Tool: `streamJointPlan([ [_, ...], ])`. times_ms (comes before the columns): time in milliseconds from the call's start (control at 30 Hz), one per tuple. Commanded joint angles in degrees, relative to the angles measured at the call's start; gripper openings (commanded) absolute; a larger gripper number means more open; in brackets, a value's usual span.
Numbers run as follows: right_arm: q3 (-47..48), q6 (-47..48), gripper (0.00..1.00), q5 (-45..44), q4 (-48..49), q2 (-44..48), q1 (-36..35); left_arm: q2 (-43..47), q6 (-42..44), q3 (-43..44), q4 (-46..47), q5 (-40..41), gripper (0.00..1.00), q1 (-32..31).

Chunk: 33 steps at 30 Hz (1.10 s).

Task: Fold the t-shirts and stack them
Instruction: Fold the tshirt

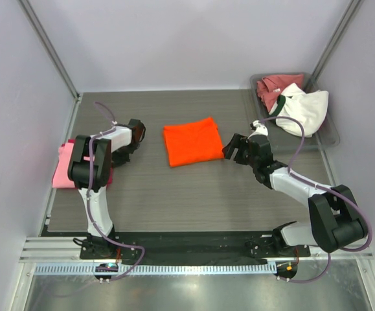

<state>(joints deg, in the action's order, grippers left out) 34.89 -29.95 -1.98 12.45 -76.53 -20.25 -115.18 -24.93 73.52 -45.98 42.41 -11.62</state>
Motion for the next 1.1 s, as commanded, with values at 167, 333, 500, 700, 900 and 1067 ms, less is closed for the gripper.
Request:
streamJointPlan([
  [167, -0.26, 0.33, 0.82, -2.59, 3.11, 1.12, -0.23, 0.21, -2.14, 1.63, 1.94, -5.32, 0.0, -1.74],
  [333, -0.27, 0.6, 0.82, -3.47, 2.76, 1.21, -0.23, 0.3, -4.34, 5.05, 1.5, -6.55, 0.0, -5.08],
  [500, -0.62, 0.78, 0.82, -3.82, 3.02, 1.47, -0.23, -2.15, -4.95, 9.88, 0.8, -9.36, 0.0, -6.75],
  [700, -0.88, 0.95, 0.85, -3.82, 3.2, 1.65, -0.23, -4.45, -4.52, 17.71, -0.87, -12.18, 0.08, -7.71],
  [900, 0.26, 0.17, 0.98, -3.91, 1.0, 3.57, -0.14, 4.58, -4.25, 14.12, 2.55, -15.08, 0.57, -9.83],
  [1067, 2.98, -2.47, 1.0, -1.28, -2.5, 3.85, 1.53, 13.99, -4.16, 8.76, 5.54, -18.59, 0.73, -10.71],
])
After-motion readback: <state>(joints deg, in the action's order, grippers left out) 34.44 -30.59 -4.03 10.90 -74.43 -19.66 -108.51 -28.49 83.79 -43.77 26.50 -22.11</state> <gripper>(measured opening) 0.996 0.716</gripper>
